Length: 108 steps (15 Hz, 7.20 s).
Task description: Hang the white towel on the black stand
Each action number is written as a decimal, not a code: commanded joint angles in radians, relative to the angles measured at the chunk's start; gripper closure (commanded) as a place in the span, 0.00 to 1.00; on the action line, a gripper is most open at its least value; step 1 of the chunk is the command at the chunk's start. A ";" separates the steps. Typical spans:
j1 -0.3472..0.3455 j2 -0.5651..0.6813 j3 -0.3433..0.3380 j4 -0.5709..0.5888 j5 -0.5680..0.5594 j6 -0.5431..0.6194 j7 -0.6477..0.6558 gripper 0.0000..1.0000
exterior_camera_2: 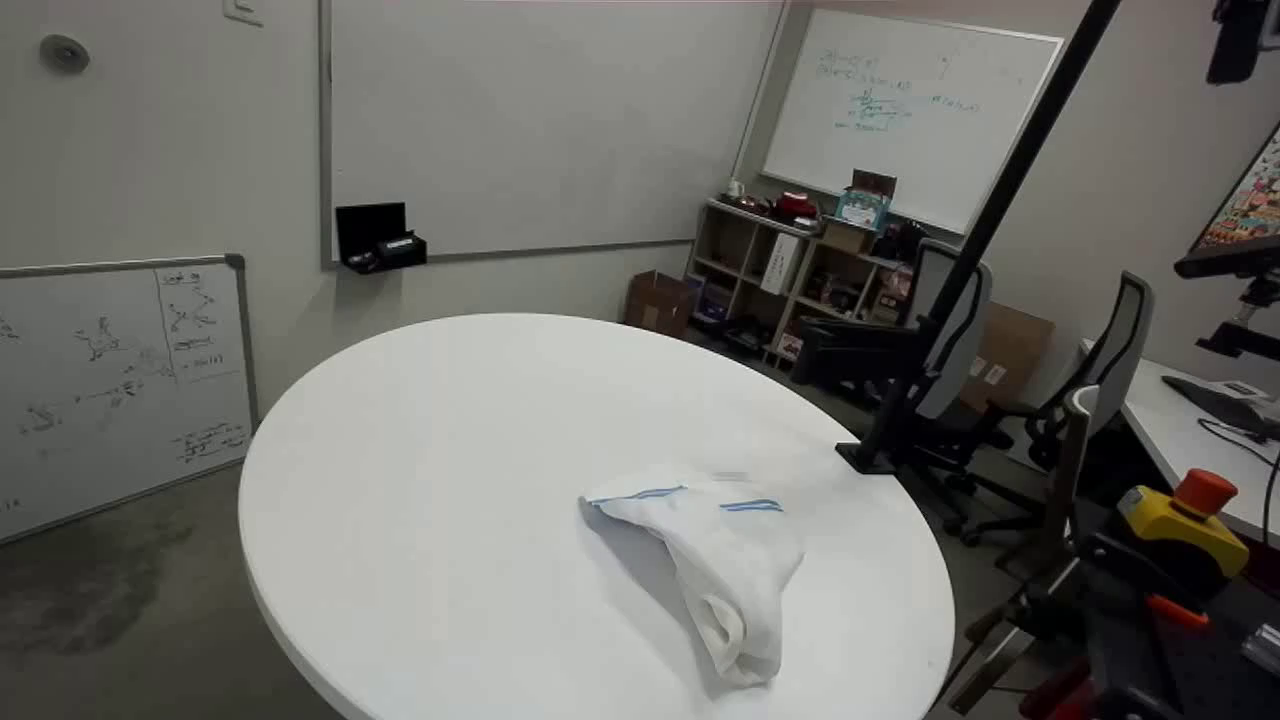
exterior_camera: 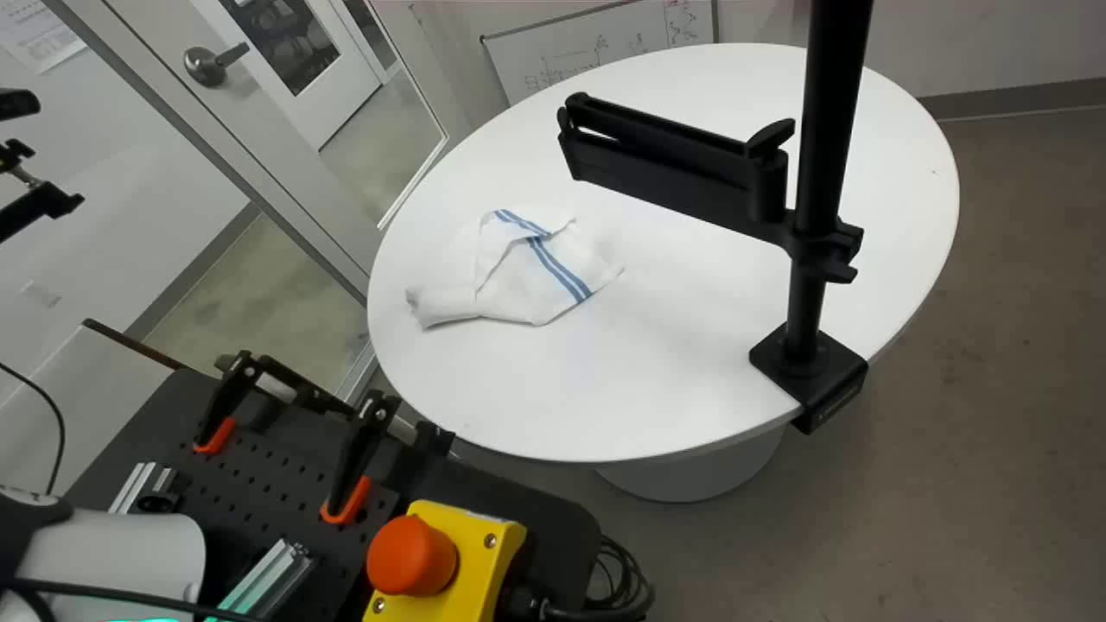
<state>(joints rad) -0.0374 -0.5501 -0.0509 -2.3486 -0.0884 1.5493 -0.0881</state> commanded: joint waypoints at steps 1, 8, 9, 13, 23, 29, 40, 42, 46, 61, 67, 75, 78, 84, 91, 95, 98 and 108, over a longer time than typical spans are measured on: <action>0.003 0.000 -0.003 0.002 -0.001 -0.001 0.001 0.00; 0.003 0.000 -0.003 0.002 -0.001 -0.001 0.002 0.00; 0.003 0.000 -0.003 0.002 -0.001 -0.001 0.002 0.00; -0.019 0.052 -0.009 0.012 -0.009 -0.007 0.045 0.00; -0.035 0.328 -0.008 -0.049 -0.120 0.292 0.064 0.00; -0.010 0.517 0.047 -0.088 -0.233 0.668 0.246 0.00; 0.097 0.805 0.065 0.049 -0.322 0.763 0.414 0.00; 0.109 0.861 0.063 0.097 -0.304 0.758 0.411 0.00; 0.111 0.962 0.071 0.213 -0.204 0.707 0.351 0.00; 0.118 1.338 0.032 0.637 -0.072 0.637 0.249 0.00; 0.069 1.400 0.087 0.708 0.023 0.517 0.142 0.00; 0.058 1.435 0.086 0.721 0.033 0.465 0.055 0.00; 0.060 1.448 0.078 0.714 0.017 0.476 0.035 0.00; 0.078 1.475 0.036 0.696 -0.041 0.595 0.062 0.00; 0.081 1.499 0.022 0.679 -0.051 0.670 0.074 0.00; 0.096 1.499 0.004 0.676 -0.055 0.664 0.112 0.00; 0.104 1.499 -0.006 0.677 -0.056 0.653 0.134 0.00; 0.093 1.509 0.020 0.694 -0.059 0.548 0.074 0.00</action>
<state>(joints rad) 0.0519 0.9523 -0.0322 -1.6654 -0.1274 2.1000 0.0060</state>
